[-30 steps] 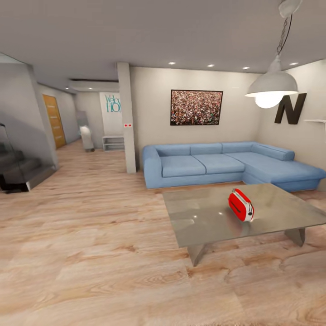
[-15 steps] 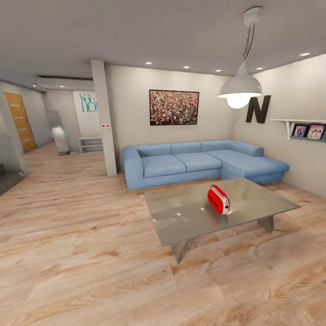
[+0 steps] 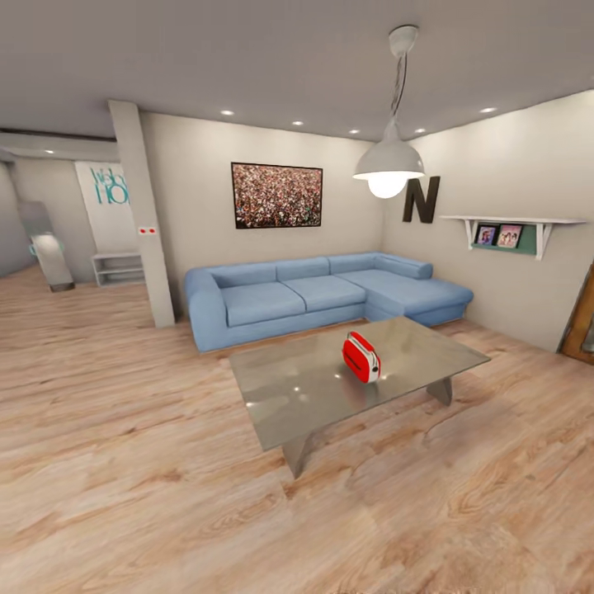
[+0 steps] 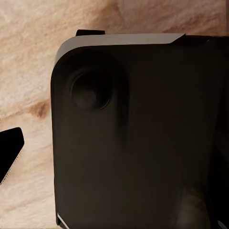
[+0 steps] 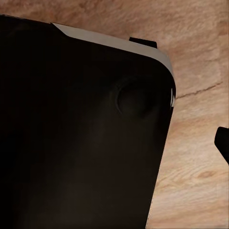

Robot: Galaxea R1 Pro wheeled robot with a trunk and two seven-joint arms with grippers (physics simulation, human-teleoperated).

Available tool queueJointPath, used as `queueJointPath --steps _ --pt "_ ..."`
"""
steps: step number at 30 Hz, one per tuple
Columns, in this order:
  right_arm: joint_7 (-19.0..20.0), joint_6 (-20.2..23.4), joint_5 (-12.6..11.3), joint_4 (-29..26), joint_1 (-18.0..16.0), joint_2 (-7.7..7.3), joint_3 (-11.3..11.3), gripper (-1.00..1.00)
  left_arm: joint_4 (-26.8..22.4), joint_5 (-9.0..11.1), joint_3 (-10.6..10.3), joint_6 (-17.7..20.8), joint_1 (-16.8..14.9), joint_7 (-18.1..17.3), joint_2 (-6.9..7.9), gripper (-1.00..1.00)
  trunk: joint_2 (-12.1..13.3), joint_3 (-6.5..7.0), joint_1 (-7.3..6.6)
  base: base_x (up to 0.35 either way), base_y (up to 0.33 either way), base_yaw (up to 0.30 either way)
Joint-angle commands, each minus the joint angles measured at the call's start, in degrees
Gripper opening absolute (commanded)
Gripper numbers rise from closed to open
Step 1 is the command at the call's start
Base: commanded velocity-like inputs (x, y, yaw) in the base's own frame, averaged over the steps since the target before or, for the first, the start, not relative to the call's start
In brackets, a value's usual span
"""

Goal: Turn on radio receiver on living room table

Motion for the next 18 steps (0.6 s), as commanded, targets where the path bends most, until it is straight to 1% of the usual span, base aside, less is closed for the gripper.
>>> queueJointPath --steps 1,18 --pt "0.00 -0.02 0.01 0.00 0.00 0.00 0.00 1.00 0.00 0.01 0.00 0.00 0.00 0.00 0.00 1.00 0.00 0.00 0.00 0.000 0.000 -0.293" --pt "0.00 0.00 0.01 0.00 0.04 -0.05 0.00 1.00 0.00 0.02 0.00 0.00 0.00 0.00 0.00 1.00 0.00 0.00 0.00 0.000 0.000 -0.293"
